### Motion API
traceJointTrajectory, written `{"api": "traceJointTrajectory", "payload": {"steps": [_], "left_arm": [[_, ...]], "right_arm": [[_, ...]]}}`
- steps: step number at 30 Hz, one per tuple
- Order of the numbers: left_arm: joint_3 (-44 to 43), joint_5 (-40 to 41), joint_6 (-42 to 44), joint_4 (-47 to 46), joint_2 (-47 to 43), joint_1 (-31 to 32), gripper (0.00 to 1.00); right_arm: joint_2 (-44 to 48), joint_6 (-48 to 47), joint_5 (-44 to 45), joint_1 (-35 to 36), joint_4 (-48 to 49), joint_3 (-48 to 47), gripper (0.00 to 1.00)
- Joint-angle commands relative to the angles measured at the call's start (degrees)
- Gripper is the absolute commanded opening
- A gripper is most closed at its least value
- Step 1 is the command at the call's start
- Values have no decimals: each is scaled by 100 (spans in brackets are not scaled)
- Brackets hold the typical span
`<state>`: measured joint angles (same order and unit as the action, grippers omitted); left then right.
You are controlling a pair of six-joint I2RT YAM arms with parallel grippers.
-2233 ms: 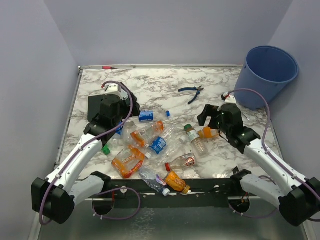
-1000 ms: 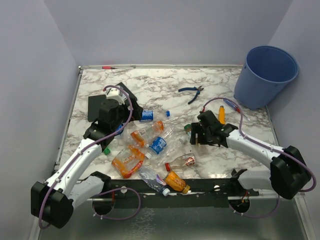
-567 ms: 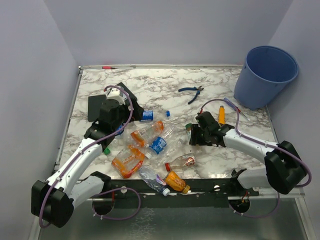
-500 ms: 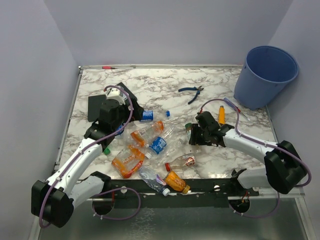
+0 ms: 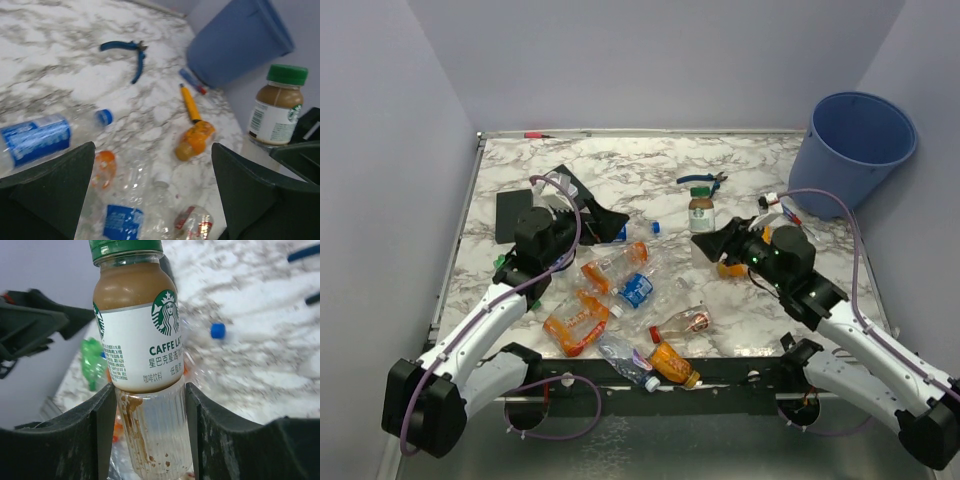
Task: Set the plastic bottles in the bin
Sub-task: Pick up the plastic bottle at the center of the board.
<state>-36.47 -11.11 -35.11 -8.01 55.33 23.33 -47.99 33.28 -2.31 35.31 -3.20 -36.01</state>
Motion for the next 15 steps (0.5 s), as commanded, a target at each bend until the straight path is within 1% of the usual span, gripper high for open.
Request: {"api": "traceJointTrajectory", "payload": {"steps": [1, 3, 7, 10, 15], "left_arm": [[131, -2188, -1070, -2416, 231, 27, 99], [198, -2600, -1210, -3114, 341, 103, 99], [583, -2794, -1145, -3977, 252, 297, 99], [801, -2816, -1275, -4267, 143, 324, 99], [895, -2850, -1243, -4278, 37, 422, 99]], "right_arm": [[337, 688, -314, 39, 1970, 496, 52], [266, 1039, -403, 38, 2654, 622, 52], [-236, 1609, -809, 43, 3876, 677, 52], [-588, 1850, -986, 43, 4478, 688, 51], [-1087, 2007, -1262, 108, 5116, 607, 51]]}}
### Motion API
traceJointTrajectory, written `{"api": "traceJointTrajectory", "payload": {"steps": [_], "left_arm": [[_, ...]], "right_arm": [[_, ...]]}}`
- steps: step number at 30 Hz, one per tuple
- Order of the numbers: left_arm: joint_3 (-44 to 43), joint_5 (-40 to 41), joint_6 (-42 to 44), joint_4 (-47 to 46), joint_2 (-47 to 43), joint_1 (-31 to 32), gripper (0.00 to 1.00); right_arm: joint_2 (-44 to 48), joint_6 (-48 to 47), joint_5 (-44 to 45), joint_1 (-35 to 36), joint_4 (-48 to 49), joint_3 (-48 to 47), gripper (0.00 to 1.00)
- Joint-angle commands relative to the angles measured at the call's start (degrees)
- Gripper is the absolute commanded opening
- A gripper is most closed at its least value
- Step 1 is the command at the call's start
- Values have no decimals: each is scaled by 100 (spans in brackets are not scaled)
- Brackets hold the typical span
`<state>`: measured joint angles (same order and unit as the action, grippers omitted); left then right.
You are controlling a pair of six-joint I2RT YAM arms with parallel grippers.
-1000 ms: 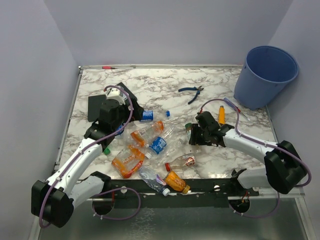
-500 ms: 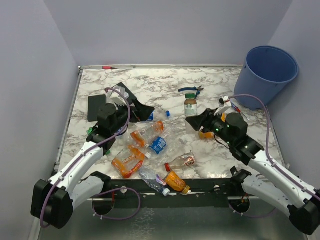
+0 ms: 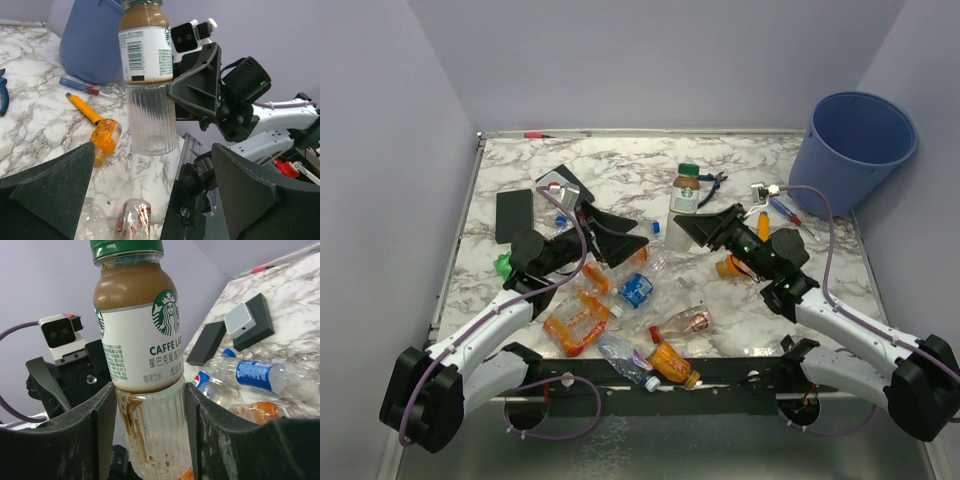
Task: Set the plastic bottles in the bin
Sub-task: Pick up the plastic bottle at the center of the board, then place the plastic bottle in the trash bin.
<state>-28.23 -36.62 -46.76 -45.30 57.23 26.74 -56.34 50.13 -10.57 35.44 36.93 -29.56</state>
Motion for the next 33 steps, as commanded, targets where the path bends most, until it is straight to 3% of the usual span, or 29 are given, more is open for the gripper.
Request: {"api": "traceJointTrajectory", "payload": {"steps": [1, 17, 23, 25, 30, 33], "left_arm": [[67, -308, -74, -550, -128, 111, 99], [-62, -545, -114, -550, 396, 376, 99], [-46, -579, -117, -550, 376, 388, 74], [-42, -565, -114, -550, 351, 391, 73], [-73, -606, -157, -550, 393, 387, 82], [-77, -619, -151, -550, 409, 398, 76]], "right_arm": [[-345, 355, -473, 128, 1211, -67, 51], [-1318, 770, -847, 558, 2257, -503, 52], [-1415, 716, -801, 682, 2285, -516, 52], [-1413, 653, -789, 692, 2203, -530, 52], [-1457, 489, -716, 743, 2007, -550, 52], [-1501, 433, -703, 764, 1943, -559, 53]]}}
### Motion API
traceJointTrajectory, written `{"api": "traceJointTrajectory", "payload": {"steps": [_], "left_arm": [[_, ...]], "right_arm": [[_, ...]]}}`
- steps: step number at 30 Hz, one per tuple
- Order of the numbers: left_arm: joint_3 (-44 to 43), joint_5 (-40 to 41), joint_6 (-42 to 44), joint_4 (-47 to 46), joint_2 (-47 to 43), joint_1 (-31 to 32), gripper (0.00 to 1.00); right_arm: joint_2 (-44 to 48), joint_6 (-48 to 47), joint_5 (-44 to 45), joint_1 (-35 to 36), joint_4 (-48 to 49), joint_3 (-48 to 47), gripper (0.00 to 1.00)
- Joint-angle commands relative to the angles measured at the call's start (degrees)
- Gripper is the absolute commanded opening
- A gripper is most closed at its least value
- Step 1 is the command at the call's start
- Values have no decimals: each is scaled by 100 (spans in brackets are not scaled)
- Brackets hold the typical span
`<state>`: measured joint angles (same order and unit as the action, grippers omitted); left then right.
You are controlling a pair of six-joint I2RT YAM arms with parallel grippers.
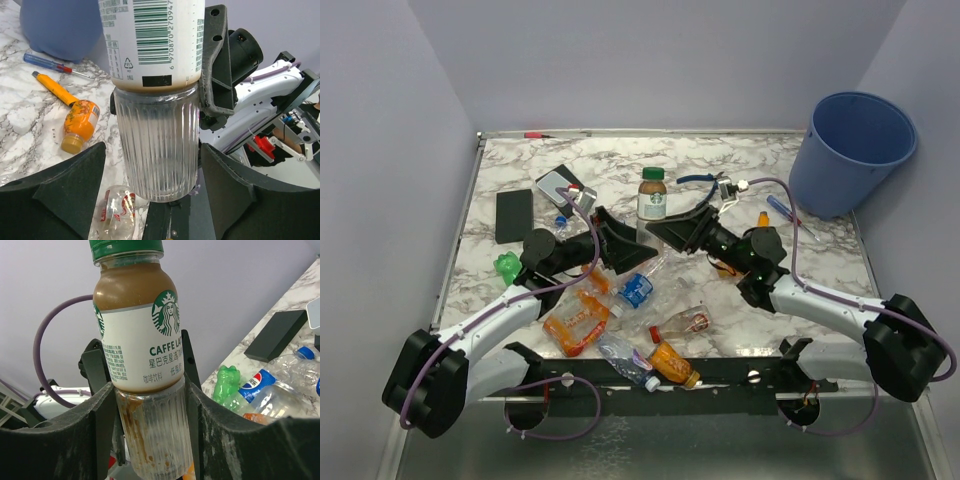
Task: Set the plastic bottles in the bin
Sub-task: Place the plastic bottle in the trash bin.
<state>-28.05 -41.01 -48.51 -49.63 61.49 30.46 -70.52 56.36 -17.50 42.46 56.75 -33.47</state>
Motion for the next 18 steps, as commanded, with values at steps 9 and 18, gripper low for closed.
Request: {"api": "traceJointTrajectory", "payload": {"steps": [9, 18], "left_arm": [[-28, -146, 137, -118, -114, 35, 31], [83, -8, 450, -75, -279, 48, 19]], "right_arm": [[323, -729, -67, 69, -1565, -466, 94], [1477, -2867, 852, 64, -6414, -2351, 100]]}}
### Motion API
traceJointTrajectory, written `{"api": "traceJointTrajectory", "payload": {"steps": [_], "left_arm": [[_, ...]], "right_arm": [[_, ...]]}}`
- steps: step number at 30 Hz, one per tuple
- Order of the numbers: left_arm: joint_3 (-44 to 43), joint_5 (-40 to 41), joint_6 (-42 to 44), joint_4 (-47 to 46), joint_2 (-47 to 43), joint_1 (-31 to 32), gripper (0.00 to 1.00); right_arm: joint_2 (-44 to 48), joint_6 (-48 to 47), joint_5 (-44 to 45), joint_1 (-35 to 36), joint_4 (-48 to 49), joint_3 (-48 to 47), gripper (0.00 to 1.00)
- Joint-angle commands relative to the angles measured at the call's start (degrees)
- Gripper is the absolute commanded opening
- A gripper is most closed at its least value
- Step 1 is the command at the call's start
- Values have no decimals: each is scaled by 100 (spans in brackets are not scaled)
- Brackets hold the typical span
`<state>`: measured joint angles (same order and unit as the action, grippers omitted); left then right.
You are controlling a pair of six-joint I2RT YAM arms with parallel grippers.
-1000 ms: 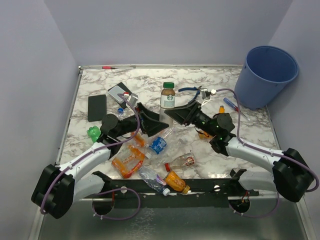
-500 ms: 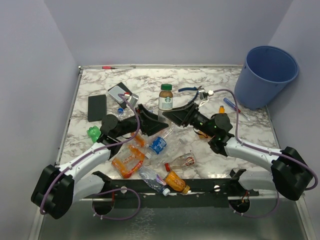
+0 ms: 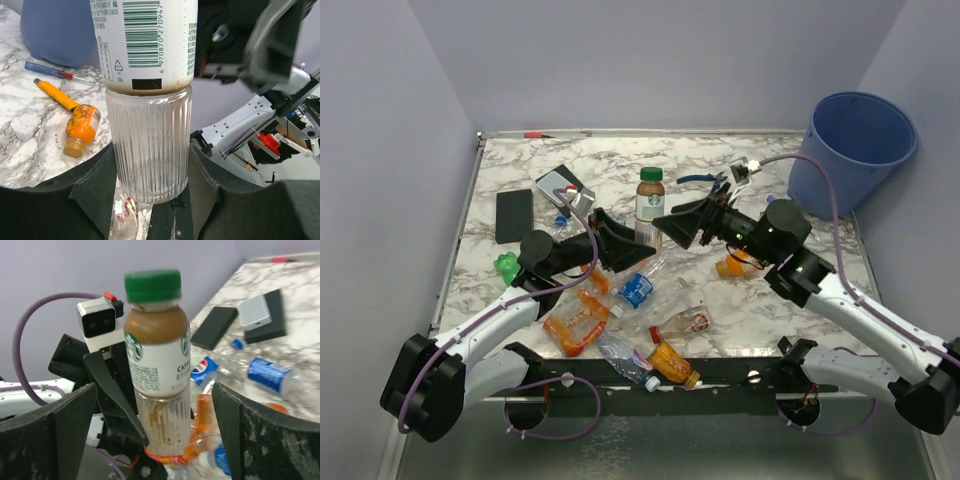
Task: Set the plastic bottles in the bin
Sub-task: Place the plastic bottle in the trash bin.
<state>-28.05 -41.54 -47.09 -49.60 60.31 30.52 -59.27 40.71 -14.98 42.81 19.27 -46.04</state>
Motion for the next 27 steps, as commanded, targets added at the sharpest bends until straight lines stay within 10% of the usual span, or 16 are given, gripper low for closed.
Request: {"api": "traceJointTrajectory", "payload": {"steps": [1, 12, 27], "left_arm": [[92, 49, 377, -68, -180, 50, 17], [117, 235, 1093, 428, -426, 328, 5], [-86, 792, 1857, 1571, -626, 787, 4]], "right_arm": [[322, -1476, 790, 27, -3189, -1416, 100], [-1046, -2063, 848, 24, -4956, -3959, 95], [-1534, -1906, 199, 25, -5325, -4247, 63]]}}
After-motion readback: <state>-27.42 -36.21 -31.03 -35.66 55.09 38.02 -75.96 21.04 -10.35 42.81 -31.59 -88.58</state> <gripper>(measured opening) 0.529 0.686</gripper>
